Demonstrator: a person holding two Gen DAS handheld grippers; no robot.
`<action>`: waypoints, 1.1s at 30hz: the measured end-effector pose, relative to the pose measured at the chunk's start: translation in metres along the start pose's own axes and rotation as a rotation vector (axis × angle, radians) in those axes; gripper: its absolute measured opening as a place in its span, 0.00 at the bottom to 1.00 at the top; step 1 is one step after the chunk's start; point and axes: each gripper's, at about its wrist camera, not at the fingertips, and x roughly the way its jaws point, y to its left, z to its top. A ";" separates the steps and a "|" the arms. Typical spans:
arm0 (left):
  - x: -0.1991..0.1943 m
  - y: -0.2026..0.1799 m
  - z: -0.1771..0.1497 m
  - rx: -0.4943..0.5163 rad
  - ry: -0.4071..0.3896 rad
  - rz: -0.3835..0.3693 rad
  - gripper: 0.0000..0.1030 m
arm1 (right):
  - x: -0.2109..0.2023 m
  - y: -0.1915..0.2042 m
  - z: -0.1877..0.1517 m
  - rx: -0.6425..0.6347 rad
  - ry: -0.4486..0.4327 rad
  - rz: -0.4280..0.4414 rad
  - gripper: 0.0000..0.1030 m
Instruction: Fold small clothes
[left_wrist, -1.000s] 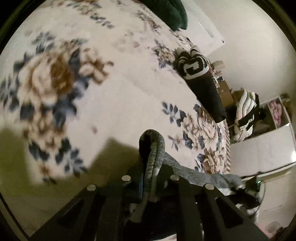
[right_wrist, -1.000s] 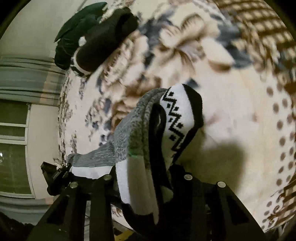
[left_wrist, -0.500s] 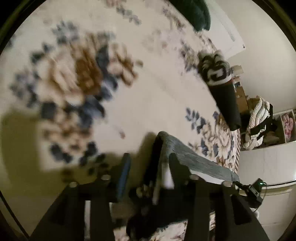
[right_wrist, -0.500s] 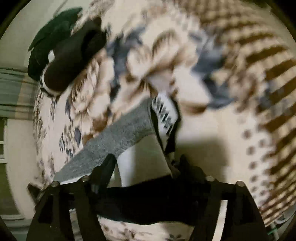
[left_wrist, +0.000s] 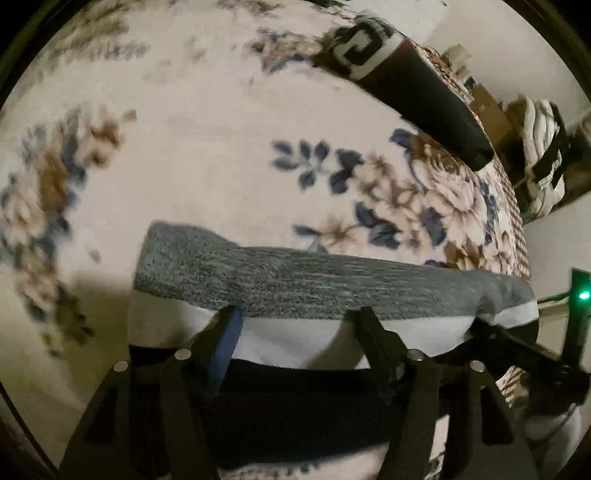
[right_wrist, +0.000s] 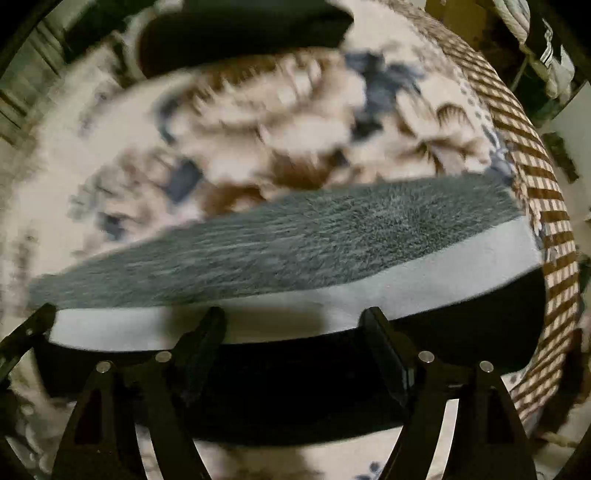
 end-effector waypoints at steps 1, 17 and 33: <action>0.001 0.006 0.001 0.000 -0.014 -0.027 0.64 | 0.009 0.002 0.002 -0.010 0.007 -0.023 0.80; -0.012 0.026 -0.043 -0.106 0.136 0.090 0.67 | 0.007 -0.077 -0.030 0.207 0.093 0.044 0.93; -0.045 -0.025 -0.021 -0.093 0.076 -0.065 0.74 | -0.026 -0.220 -0.112 0.715 -0.142 0.513 1.00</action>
